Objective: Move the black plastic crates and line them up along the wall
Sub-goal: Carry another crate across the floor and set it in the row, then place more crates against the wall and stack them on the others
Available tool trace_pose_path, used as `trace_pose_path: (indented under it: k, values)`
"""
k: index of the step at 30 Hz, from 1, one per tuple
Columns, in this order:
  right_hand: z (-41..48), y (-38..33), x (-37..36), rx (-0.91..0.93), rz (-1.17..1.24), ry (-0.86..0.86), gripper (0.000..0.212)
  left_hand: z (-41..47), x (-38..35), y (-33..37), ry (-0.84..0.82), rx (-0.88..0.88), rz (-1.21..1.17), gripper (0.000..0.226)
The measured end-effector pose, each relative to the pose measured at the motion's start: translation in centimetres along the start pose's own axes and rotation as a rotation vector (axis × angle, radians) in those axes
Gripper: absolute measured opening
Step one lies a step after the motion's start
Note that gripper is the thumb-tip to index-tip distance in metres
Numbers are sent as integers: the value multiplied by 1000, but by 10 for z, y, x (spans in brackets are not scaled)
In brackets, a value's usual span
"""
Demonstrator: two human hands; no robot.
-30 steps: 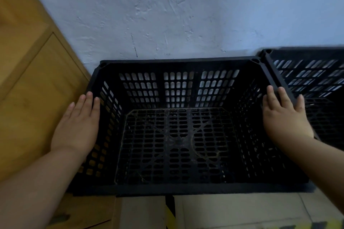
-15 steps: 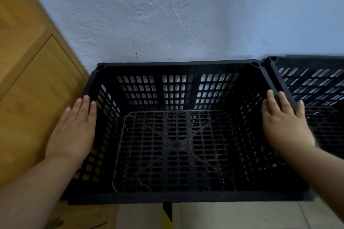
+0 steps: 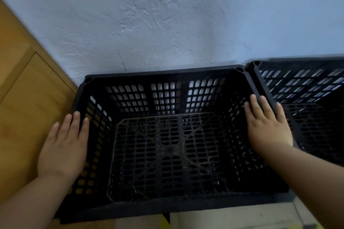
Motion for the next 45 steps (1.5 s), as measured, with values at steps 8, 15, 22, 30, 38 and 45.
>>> trace_pose_path:
  k: [8, 15, 22, 30, 38, 45]
  values:
    - [20, 50, 57, -106, 217, 58, 60, 57, 93, 54, 119, -183, -192, 90]
    - [69, 172, 53, -262, 237, 83, 64, 120, 225, 177, 471, -377, -272, 85]
    - [132, 301, 0, -297, 209, 72, 65, 157, 286, 316, 539, -381, -355, 81]
    - [184, 418, -74, -255, 66, -113, 67, 173, 265, 409, 231, -301, -271, 98]
    - [212, 436, -108, -148, 28, -191, 64, 161, 251, 413, 42, -169, -217, 77]
    - [230, 432, -116, -85, 3, -130, 62, 167, 244, 419, 107, -107, -240, 75]
Point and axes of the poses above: each hand's wrist, its own z-axis towards the middle knuckle, its own x-axis out of the back of the hand, y = z × x, the point moved 4 cm from there along z, towards the middle knuckle, and after that the axes turned 15 degrees about -x, right-handed, at the moved point
